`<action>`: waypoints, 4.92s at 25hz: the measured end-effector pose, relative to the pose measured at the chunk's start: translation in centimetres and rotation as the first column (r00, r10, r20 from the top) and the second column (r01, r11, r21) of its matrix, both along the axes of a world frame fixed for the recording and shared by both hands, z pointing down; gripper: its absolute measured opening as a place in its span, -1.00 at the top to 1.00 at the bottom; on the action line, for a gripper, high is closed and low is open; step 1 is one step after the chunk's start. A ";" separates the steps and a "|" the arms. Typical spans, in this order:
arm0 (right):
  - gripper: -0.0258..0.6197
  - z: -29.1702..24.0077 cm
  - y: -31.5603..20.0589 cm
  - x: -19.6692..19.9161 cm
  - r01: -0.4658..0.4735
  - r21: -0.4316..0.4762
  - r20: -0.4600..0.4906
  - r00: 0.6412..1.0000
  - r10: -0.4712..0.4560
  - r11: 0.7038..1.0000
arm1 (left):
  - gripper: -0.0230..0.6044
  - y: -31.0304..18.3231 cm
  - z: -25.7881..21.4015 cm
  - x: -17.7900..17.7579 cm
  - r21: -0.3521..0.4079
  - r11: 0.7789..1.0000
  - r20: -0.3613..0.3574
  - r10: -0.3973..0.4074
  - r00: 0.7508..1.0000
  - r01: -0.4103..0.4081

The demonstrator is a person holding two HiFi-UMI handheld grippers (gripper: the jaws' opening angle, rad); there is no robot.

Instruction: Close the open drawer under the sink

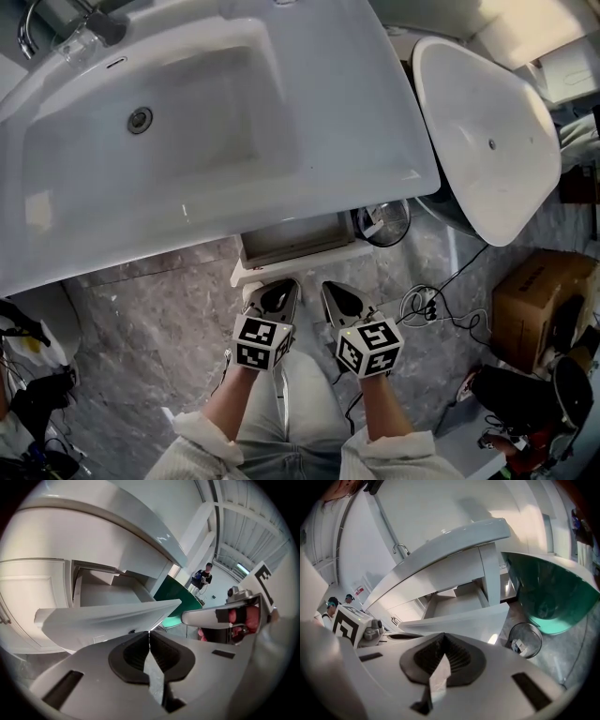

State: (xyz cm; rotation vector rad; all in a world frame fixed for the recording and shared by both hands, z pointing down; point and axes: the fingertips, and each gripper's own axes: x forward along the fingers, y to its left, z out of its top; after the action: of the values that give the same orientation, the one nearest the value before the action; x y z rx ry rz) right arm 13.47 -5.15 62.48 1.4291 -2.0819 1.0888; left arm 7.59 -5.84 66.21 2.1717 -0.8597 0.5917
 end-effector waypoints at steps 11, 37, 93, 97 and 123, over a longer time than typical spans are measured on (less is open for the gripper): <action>0.89 2.9 -0.6 -0.6 0.051 -0.045 -0.022 0.998 -0.052 0.998 | 0.87 0.1 0.8 -0.3 -0.030 1.000 0.005 -0.007 1.000 0.007; 0.89 4.8 -4.3 -2.8 -0.003 0.040 -0.058 0.998 0.006 0.999 | 0.87 -1.0 0.2 -5.4 -0.009 0.991 0.012 -0.131 0.991 0.131; 0.89 4.9 -15.6 -2.8 0.099 0.255 -0.269 0.963 -0.028 0.962 | 0.87 -2.4 -2.5 -7.5 0.083 0.982 -0.001 -0.170 0.985 0.170; 0.89 4.8 -15.7 -2.7 0.078 0.264 -0.267 0.964 -0.005 0.962 | 0.87 -2.6 -2.9 -7.6 0.093 0.981 -0.006 -0.168 0.986 0.168; 0.89 -4.1 -9.4 -2.8 0.051 0.297 -0.196 0.981 0.009 0.953 | 0.87 -5.4 -13.0 -4.4 0.250 0.965 -0.063 -0.059 0.996 0.073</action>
State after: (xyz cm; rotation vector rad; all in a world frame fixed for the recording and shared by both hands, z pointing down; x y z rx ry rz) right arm 10.71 -14.54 58.36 1.5759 -2.1795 0.6092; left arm 3.22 -11.29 53.17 2.3639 -1.0203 0.4049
